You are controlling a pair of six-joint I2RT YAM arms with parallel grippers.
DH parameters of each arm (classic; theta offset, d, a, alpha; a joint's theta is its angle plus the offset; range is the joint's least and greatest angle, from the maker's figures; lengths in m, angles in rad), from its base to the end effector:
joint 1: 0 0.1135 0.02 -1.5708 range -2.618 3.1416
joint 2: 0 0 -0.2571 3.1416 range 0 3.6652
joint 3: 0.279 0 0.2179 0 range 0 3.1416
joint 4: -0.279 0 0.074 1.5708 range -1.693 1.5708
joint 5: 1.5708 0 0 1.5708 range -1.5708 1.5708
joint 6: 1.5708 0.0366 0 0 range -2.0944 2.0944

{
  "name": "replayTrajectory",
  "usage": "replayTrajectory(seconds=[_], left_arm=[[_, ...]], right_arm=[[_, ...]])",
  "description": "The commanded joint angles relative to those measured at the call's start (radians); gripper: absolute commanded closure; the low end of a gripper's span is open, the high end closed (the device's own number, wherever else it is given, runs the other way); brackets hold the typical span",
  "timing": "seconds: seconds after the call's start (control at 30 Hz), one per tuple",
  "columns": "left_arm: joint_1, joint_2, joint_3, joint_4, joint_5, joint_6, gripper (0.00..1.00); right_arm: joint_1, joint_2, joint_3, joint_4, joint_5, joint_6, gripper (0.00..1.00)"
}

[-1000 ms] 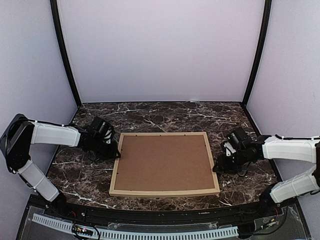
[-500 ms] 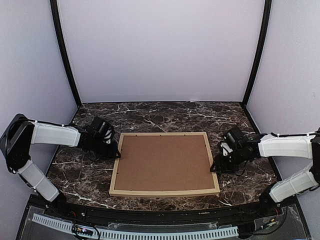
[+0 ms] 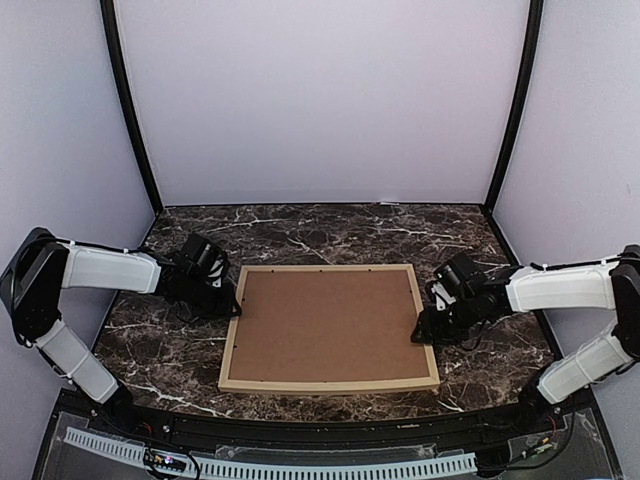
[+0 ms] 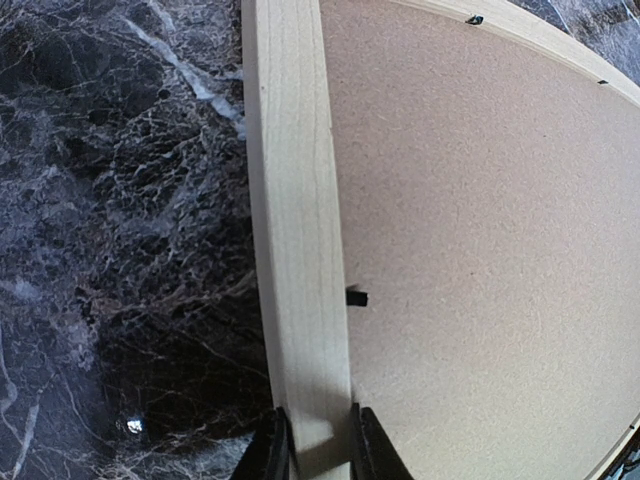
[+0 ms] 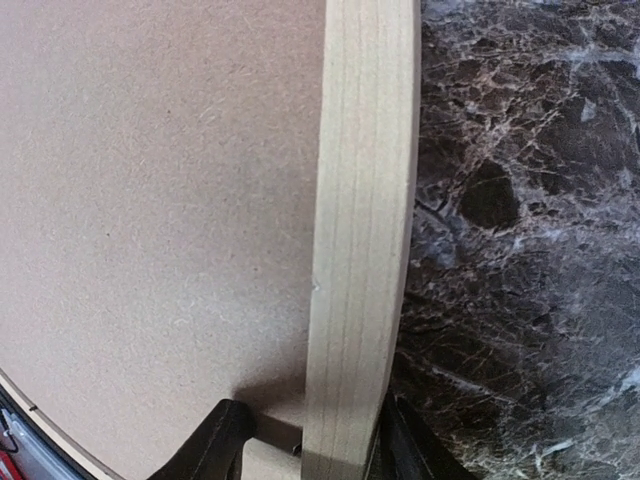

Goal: Put the photo into the frame
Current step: Press the fastener onto the backboard.

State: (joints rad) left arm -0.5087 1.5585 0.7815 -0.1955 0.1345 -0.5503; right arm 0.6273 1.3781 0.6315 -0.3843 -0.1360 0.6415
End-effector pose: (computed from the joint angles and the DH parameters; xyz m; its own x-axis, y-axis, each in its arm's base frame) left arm 0.2338 -0.1360 0.1754 -0.9020 -0.0903 -0.4221 0.0902 0.9168 -0.3890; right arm 0.1689 0.1286 0.1679 -0.9629 0.0342 -0.2678 -0.0650 0.9333 0.3531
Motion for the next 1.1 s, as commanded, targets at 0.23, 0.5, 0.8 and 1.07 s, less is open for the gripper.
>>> replayTrajectory(seconds=[0.23,0.5,0.8,1.07], left_arm=[[-0.008,0.035,-0.025,-0.010,0.006,0.011,0.96],[-0.008,0.029,-0.027,-0.011,0.003,0.011,0.96],[-0.008,0.033,-0.031,-0.008,0.004,0.012,0.97],[-0.008,0.025,-0.031,-0.011,0.001,0.011,0.97]], right_arm=[[-0.013,-0.027,0.066,-0.054,0.021,-0.019,0.52],[-0.079,-0.100,0.050,-0.118,0.026,-0.043,0.52],[-0.080,-0.088,0.012,-0.132,0.021,-0.061,0.54],[-0.079,-0.045,0.010,-0.108,0.021,-0.069,0.55]])
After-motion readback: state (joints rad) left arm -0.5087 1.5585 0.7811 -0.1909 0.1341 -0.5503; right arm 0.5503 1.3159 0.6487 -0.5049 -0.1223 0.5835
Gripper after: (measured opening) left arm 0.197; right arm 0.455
